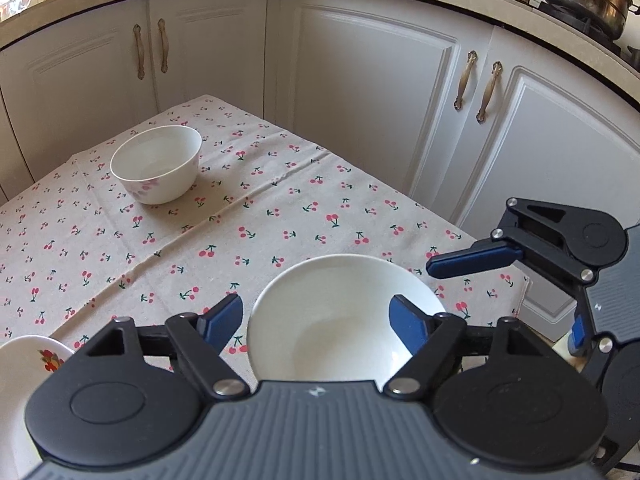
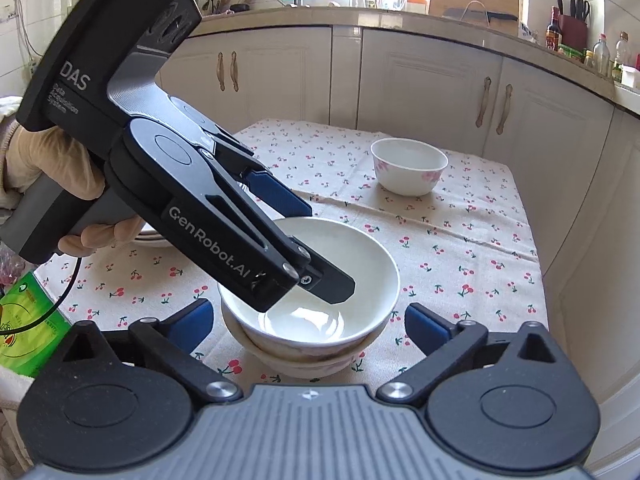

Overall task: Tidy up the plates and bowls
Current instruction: 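Open the left gripper and withdraw it from the nested bowls, then move the left gripper to the third white bowl and grasp its rim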

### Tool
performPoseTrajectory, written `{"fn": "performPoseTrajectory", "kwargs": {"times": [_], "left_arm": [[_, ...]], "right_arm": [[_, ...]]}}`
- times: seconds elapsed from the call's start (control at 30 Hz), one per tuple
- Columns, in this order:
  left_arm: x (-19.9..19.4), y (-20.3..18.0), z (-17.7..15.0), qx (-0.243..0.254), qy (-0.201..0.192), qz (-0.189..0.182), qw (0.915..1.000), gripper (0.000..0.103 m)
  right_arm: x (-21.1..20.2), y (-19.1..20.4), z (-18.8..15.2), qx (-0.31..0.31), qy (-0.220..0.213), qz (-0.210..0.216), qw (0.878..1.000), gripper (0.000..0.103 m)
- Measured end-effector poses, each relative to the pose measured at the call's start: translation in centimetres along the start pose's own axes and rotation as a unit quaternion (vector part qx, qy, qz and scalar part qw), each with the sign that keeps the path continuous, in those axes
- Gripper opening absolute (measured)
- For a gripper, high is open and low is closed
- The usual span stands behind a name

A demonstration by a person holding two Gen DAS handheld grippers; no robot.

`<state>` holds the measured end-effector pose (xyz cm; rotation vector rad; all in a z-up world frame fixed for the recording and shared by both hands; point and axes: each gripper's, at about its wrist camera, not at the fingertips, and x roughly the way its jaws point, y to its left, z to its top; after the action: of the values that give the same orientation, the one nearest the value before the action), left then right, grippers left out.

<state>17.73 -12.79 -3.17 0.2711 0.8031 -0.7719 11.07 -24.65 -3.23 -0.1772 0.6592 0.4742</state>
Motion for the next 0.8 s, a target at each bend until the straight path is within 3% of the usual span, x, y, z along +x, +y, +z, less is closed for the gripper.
{"fn": "performPoseTrajectory", "kwargs": {"times": [0.13,0.27,0.8], "left_arm": [[-0.5,0.6,0.0,-0.006,-0.004,0.006,1.0000,0.084],[-1.1,1.3,-0.2,-0.018,-0.011,0.001,0.9998,0.093],[-2.2,4.7,2.7,-0.033,-0.035,0.021,0.9986,0.097]], "right_arm": [[-0.3,0.0,0.3,-0.007,-0.003,-0.004,1.000,0.103],[-0.1,0.0,0.2,-0.009,0.003,-0.010,1.000,0.103],[-0.5,-2.9,3.2,-0.025,-0.021,-0.023,0.999,0.103]]}}
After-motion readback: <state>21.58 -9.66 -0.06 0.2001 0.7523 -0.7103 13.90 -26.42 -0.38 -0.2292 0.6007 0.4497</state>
